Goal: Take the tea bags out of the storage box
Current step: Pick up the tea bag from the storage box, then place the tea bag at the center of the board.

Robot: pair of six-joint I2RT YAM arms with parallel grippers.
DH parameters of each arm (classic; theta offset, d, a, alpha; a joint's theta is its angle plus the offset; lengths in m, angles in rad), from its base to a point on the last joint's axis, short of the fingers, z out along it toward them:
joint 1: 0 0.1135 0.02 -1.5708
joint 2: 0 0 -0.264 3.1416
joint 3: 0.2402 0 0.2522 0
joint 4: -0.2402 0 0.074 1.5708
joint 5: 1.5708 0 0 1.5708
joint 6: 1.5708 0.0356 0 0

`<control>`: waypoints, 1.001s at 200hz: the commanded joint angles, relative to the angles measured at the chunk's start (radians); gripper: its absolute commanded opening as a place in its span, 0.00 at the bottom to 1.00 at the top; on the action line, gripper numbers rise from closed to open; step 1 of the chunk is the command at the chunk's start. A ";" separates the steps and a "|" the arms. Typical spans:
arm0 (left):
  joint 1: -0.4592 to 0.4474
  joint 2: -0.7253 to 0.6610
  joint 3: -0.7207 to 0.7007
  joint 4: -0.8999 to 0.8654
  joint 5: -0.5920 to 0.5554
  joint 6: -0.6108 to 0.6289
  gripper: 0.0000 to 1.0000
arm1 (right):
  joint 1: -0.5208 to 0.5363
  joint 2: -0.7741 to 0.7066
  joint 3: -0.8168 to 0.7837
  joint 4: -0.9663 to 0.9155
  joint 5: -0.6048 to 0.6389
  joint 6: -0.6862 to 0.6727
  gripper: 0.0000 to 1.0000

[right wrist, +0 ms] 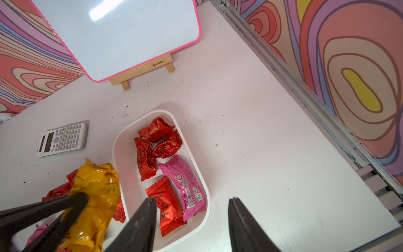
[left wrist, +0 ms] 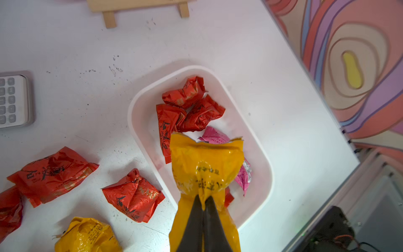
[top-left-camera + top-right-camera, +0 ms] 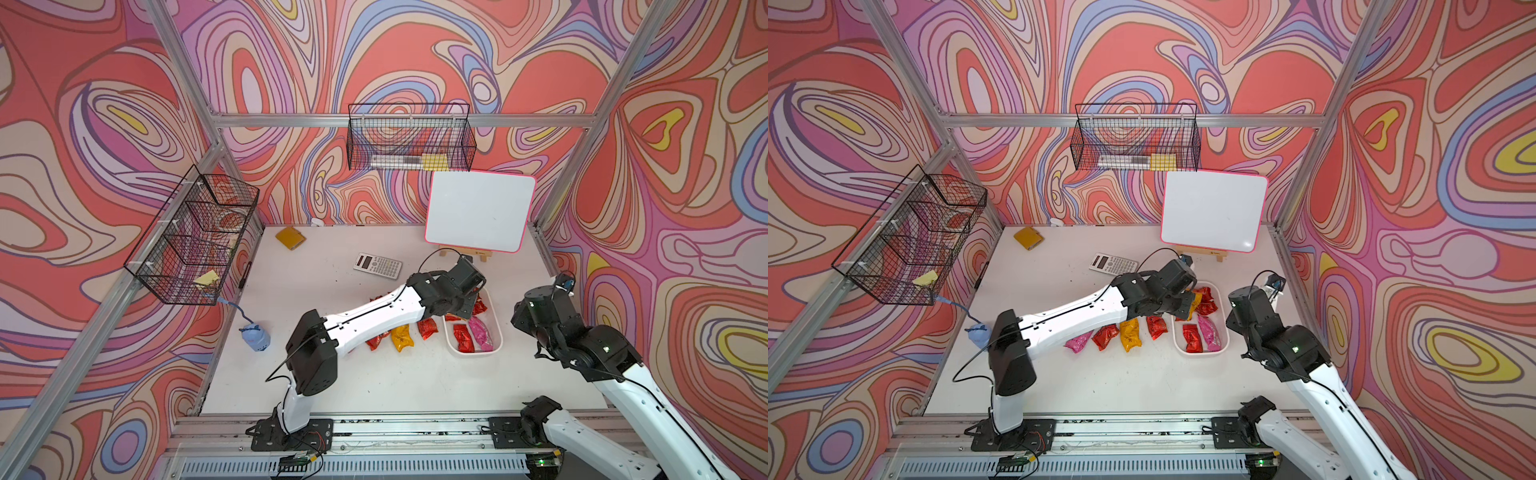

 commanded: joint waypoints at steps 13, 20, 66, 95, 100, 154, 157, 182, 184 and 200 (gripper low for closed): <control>0.131 -0.190 -0.299 0.133 -0.035 -0.099 0.00 | 0.002 0.053 -0.005 0.060 -0.052 -0.027 0.55; 0.174 -0.239 -0.368 0.146 -0.035 -0.109 0.00 | 0.002 0.067 -0.009 0.073 -0.064 -0.029 0.55; 0.487 -0.445 -0.659 0.148 -0.029 -0.010 0.00 | 0.002 0.190 -0.026 0.144 -0.179 -0.043 0.55; 0.623 -0.397 -0.707 0.149 -0.014 0.061 0.00 | 0.002 0.269 -0.045 0.196 -0.273 -0.046 0.55; 0.633 -0.377 -0.706 0.156 -0.005 0.076 0.00 | 0.002 0.279 -0.049 0.202 -0.286 -0.044 0.55; 0.675 -0.171 -0.645 0.224 0.041 0.139 0.11 | 0.002 0.394 -0.069 0.235 -0.370 -0.044 0.55; 0.675 -0.162 -0.641 0.224 0.044 0.140 0.13 | 0.002 0.399 -0.069 0.240 -0.377 -0.049 0.55; 0.679 -0.140 -0.625 0.221 0.065 0.141 0.41 | 0.003 0.462 -0.069 0.265 -0.435 -0.096 0.56; 0.679 -0.143 -0.625 0.221 0.065 0.140 0.43 | 0.002 0.468 -0.070 0.268 -0.440 -0.102 0.56; 0.679 -0.173 -0.632 0.224 0.067 0.130 0.54 | 0.002 0.517 -0.073 0.273 -0.469 -0.150 0.55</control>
